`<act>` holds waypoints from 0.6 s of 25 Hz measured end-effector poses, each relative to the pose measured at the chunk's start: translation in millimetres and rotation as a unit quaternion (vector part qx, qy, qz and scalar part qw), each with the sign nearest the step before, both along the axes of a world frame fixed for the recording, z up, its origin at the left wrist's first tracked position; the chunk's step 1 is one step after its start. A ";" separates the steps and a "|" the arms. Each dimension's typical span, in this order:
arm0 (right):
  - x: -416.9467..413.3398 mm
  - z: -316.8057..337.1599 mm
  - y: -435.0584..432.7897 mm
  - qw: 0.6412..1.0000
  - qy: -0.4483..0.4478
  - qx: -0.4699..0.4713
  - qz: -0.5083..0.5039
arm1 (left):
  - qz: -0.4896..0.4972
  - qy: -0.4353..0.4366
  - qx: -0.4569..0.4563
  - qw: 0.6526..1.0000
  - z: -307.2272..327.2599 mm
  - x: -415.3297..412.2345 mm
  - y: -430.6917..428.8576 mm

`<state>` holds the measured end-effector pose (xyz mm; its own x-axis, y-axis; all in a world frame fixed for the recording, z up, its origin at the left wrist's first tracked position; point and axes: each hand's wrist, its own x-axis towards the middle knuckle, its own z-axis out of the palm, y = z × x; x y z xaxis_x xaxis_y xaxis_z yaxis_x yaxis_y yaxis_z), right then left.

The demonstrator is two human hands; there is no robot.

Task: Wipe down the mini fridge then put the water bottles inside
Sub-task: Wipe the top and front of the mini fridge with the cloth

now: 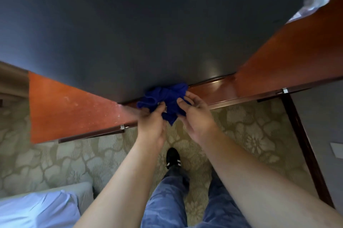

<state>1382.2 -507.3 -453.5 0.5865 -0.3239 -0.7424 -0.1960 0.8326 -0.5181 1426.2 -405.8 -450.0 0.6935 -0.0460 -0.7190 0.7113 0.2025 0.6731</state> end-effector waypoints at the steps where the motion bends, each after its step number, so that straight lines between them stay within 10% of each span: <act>1: -5.2 -0.4 -17.4 1.000 -0.002 -0.010 -0.016 | -0.008 0.010 -0.013 1.000 -3.5 -4.0 -18.1; 15: -96.9 -2.6 -215.7 0.984 0.012 -0.147 -0.097 | -0.164 -0.015 -0.061 0.984 -11.0 -64.6 -245.9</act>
<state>1285.3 -722.9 -456.1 0.4768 -0.6307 -0.6123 -0.0635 0.6701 -0.7396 1361.7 -651.7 -461.0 0.6472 -0.3560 -0.6741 0.7326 0.0458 0.6792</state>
